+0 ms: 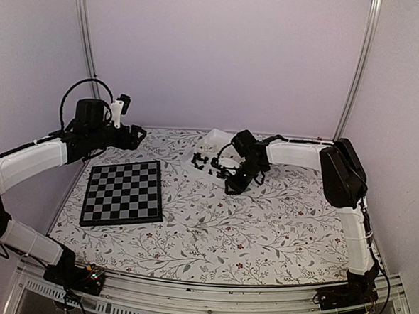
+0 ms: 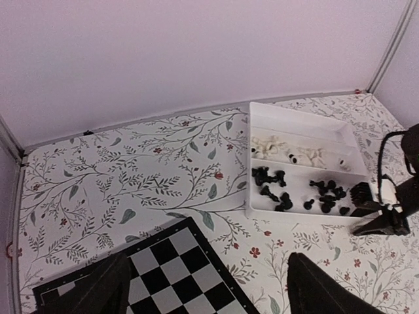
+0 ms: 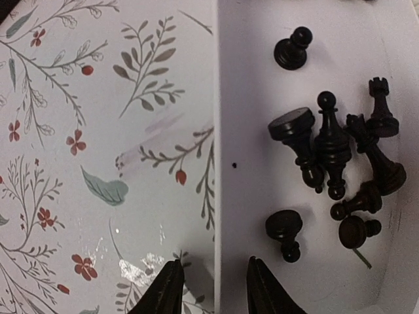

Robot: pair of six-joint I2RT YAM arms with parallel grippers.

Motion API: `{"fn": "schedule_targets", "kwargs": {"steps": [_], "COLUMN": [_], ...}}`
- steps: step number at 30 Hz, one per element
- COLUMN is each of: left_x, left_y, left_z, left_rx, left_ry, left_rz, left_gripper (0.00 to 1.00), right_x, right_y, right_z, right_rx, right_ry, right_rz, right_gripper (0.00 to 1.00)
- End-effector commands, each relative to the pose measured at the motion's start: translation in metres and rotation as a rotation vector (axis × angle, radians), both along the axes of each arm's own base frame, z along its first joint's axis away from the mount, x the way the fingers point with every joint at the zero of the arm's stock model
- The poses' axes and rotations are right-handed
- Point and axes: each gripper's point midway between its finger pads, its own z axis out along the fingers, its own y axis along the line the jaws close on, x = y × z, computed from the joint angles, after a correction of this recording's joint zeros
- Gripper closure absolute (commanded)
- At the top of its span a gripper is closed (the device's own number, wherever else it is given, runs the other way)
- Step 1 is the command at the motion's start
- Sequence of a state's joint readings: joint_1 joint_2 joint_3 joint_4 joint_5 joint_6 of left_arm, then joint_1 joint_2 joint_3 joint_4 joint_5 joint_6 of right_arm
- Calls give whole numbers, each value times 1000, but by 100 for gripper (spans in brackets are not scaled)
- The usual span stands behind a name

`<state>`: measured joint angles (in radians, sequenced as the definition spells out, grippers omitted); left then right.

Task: Set up the chess pieces on the board
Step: Move the storage box to the center of the board, then move the chessboard to the center of the board.

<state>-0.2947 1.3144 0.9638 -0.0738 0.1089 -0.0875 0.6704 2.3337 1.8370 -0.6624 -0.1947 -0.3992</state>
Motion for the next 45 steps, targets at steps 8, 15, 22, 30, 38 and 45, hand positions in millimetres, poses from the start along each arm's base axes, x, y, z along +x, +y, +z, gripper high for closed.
{"fn": "schedule_targets", "kwargs": {"steps": [8,15,22,30,38,45], "left_x": [26,8,-24,-17,-5,11], "left_y": [130,177,210,204,200,188], "left_z": [-80,-116,-141,-174,-196,-210], "left_rx": [173,229,54,-22,-63,-99], "left_ry": [282,445,534,624,675,703], "left_rz": [587,734,760,692,653,579], "left_gripper": [6,14,8,4,1,2], "right_x": [-34,-42,-71,-96,-102,-106], "right_y": [-99,-152,-189,-189,-178,-167], "right_z": [1,11,10,32,86,108], "right_rx": [-86,-54,-67,-2,117,190], "right_ry": [60,56,44,38,-50,-82], "right_rz": [-113,-199,-224,-206,-156,-95], "right_gripper": [65,66,66,58,44,41]}}
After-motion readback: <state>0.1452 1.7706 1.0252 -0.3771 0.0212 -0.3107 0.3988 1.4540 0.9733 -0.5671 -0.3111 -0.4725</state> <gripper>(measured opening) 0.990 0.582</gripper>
